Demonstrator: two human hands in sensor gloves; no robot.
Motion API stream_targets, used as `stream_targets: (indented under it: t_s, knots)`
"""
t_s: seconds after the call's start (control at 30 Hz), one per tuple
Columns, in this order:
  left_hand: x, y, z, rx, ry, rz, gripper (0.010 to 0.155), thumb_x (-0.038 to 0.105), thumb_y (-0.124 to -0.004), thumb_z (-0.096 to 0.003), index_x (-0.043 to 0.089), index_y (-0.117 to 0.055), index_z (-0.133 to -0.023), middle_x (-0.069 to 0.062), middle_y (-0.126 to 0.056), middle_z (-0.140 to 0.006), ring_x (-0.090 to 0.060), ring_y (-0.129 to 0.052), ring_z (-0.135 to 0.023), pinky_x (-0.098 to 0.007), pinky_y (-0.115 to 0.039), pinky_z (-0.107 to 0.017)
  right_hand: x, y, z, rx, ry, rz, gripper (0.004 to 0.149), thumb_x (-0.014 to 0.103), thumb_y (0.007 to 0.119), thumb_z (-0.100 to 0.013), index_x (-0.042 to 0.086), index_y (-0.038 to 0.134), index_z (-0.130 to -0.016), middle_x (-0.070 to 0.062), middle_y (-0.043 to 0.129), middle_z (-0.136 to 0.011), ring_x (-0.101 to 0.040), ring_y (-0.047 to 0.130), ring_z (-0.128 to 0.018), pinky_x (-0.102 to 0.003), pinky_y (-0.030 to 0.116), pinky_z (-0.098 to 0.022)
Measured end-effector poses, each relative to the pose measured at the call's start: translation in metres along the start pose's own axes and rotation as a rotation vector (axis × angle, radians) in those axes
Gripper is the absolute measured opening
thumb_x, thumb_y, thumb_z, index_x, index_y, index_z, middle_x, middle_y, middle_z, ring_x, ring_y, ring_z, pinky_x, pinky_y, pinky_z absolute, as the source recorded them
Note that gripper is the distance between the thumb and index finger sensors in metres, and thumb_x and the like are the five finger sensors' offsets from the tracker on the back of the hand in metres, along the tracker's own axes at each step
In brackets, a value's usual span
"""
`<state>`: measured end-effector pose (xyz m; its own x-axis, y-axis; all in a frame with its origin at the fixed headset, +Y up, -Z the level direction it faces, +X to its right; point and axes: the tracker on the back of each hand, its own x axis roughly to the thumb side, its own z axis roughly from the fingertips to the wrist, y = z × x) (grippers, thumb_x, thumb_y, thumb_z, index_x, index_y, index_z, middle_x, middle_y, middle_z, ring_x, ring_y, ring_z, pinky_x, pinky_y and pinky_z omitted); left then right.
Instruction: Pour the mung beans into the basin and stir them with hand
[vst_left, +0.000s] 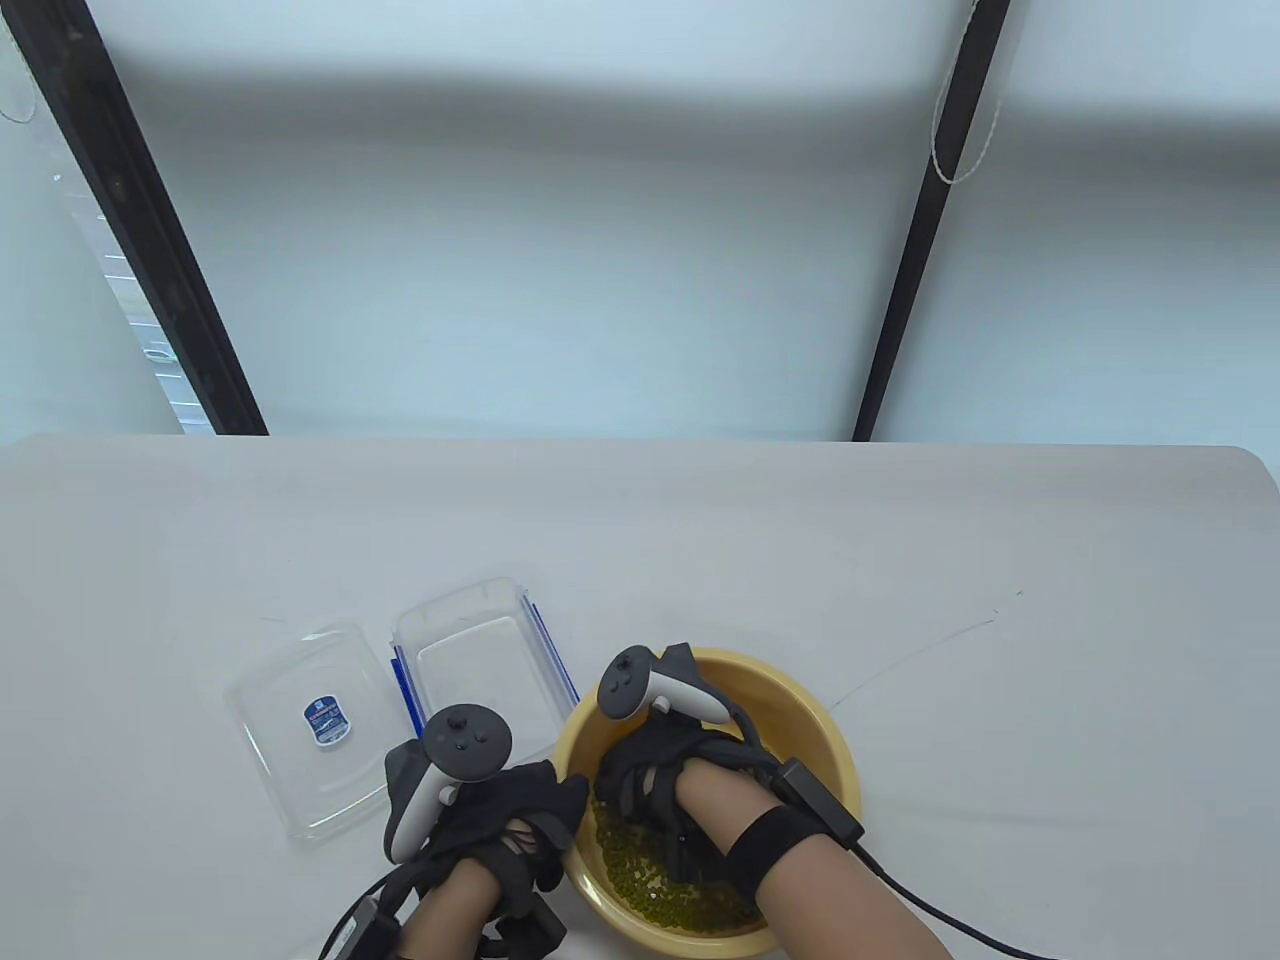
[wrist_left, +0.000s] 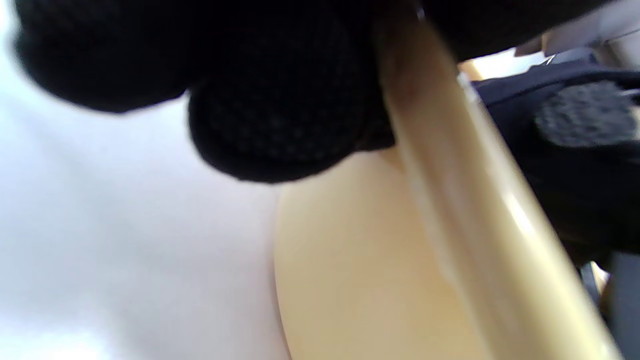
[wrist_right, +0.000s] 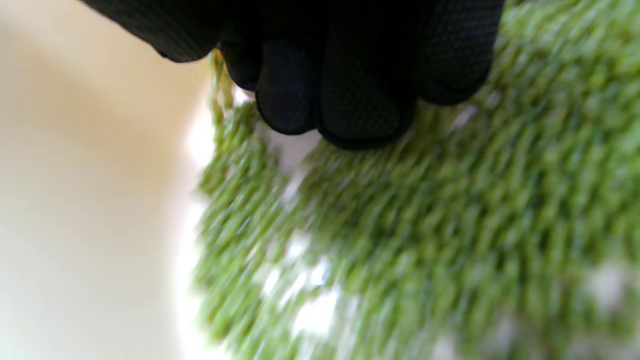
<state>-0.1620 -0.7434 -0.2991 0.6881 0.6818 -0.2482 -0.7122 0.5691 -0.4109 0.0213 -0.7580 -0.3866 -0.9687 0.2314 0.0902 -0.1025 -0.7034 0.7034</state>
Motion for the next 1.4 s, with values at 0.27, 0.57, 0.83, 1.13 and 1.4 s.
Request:
stream_targets:
  t_s: [0.27,0.57,0.83,1.13,1.4]
  knots:
    - [0.0,0.0,0.001,0.002,0.005,0.004,0.051,0.054,-0.07,-0.0541,0.009,-0.077,-0.076,0.005,-0.101,-0.047,-0.009,-0.109,-0.023,-0.031,-0.095,-0.019,-0.04,-0.023,0.01,-0.119,0.247,0.297,0.05,0.046,0.07,-0.048,0.021,0.072,-0.091,0.001,0.089,-0.08,-0.024,0.098,-0.057,-0.037,0.082,-0.046]
    - [0.001,-0.002,0.001,0.005,0.011,0.015,0.051,0.054,-0.07,-0.0542,0.008,-0.077,-0.077,0.004,-0.101,-0.047,-0.01,-0.109,-0.023,-0.031,-0.095,-0.019,-0.047,0.011,0.034,0.197,0.317,0.575,0.053,0.045,0.073,-0.046,0.013,0.075,-0.088,-0.001,0.094,-0.074,-0.022,0.101,-0.047,-0.032,0.084,-0.039]
    - [0.001,-0.001,0.001,0.0,0.006,0.012,0.051,0.054,-0.069,-0.0542,0.009,-0.076,-0.077,0.004,-0.101,-0.048,-0.01,-0.109,-0.024,-0.031,-0.095,-0.019,-0.028,0.047,0.053,0.401,0.05,0.373,0.052,0.045,0.072,-0.046,0.012,0.076,-0.086,-0.002,0.095,-0.073,-0.022,0.1,-0.048,-0.034,0.084,-0.042]
    - [0.001,-0.001,0.001,0.0,-0.001,-0.003,0.051,0.054,-0.069,-0.0542,0.009,-0.076,-0.077,0.005,-0.101,-0.047,-0.01,-0.109,-0.024,-0.031,-0.095,-0.019,0.013,0.047,0.03,0.369,-0.115,0.095,0.052,0.046,0.07,-0.048,0.014,0.07,-0.09,0.0,0.091,-0.077,-0.023,0.099,-0.053,-0.036,0.082,-0.044]
    - [0.002,-0.001,0.0,-0.006,-0.006,-0.008,0.051,0.054,-0.069,-0.0543,0.009,-0.076,-0.077,0.005,-0.101,-0.047,-0.01,-0.109,-0.023,-0.031,-0.095,-0.019,0.006,0.009,0.004,0.094,-0.028,-0.036,0.054,0.047,0.069,-0.049,0.017,0.066,-0.093,0.001,0.089,-0.078,-0.024,0.097,-0.055,-0.037,0.08,-0.046]
